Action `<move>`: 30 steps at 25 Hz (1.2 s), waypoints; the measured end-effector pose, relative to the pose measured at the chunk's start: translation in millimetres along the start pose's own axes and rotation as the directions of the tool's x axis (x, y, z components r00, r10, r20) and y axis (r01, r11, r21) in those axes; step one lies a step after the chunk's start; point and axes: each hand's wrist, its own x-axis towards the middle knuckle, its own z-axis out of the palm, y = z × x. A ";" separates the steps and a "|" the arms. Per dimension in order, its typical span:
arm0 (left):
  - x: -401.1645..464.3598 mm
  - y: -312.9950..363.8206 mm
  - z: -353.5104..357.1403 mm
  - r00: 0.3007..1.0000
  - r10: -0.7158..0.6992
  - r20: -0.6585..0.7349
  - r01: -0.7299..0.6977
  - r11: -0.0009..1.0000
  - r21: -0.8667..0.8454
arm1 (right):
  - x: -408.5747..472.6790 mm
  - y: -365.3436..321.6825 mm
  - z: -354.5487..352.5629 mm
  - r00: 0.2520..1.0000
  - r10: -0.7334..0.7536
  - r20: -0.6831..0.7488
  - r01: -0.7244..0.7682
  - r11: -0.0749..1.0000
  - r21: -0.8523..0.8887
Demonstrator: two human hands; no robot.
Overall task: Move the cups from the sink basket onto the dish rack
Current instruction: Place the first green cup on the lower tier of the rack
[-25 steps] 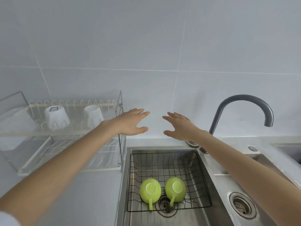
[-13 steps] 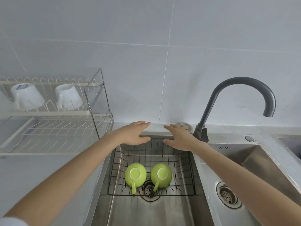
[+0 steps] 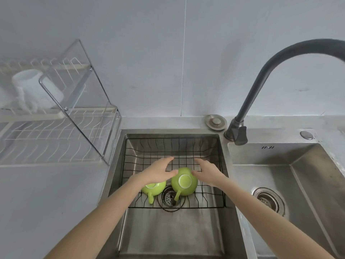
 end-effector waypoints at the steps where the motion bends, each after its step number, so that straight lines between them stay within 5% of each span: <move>1: 6.5 -4.0 6.9 1.000 -0.030 -0.002 0.030 0.999 -0.032 | 4.8 5.5 4.8 1.000 0.023 0.009 -0.023 0.999 0.041; 15: 78.9 -35.1 78.0 0.966 -0.241 0.093 0.255 0.947 -0.196 | 62.8 63.3 74.9 0.945 0.294 0.143 -0.327 0.845 0.422; 30: 84.9 -36.7 82.2 0.954 -0.290 0.069 0.297 0.903 -0.311 | 66.8 61.6 77.5 0.955 0.287 0.071 -0.283 0.821 0.496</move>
